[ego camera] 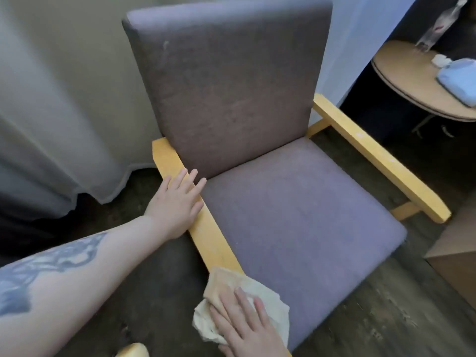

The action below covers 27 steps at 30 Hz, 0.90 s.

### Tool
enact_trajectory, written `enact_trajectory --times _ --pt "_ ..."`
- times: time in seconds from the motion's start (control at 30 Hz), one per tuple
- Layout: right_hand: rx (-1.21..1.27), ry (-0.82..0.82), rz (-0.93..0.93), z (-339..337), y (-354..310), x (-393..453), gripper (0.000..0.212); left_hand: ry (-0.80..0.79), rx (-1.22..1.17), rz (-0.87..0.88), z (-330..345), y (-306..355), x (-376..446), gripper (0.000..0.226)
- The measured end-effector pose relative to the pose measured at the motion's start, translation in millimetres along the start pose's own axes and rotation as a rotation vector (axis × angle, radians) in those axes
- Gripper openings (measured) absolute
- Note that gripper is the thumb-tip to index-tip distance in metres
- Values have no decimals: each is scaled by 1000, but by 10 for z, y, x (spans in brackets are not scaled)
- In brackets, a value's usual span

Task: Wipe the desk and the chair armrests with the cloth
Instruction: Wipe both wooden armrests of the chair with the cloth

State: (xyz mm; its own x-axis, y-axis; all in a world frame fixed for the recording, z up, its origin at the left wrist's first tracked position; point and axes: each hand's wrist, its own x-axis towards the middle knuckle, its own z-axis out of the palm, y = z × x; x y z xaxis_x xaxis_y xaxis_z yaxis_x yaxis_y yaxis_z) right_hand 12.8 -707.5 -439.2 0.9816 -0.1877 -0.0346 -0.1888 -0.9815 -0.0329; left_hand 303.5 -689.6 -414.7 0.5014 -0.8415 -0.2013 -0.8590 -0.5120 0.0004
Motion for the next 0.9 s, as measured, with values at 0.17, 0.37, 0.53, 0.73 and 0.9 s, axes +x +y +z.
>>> enact_trajectory --times 0.17,0.37,0.53,0.73,0.9 --pt "46 -100 -26 -136 -110 872 55 -31 22 33 96 -260 196 62" --pt "157 -132 97 -81 -146 449 78 -73 -60 33 174 -368 234 68" --pt "130 -170 81 -48 -77 6 65 -70 -95 35 219 -351 251 68" --pt "241 -111 201 -12 -158 332 75 -65 -93 36 275 -358 274 67" --pt "259 -45 235 55 -142 856 65 -33 -104 35 313 -351 292 66"
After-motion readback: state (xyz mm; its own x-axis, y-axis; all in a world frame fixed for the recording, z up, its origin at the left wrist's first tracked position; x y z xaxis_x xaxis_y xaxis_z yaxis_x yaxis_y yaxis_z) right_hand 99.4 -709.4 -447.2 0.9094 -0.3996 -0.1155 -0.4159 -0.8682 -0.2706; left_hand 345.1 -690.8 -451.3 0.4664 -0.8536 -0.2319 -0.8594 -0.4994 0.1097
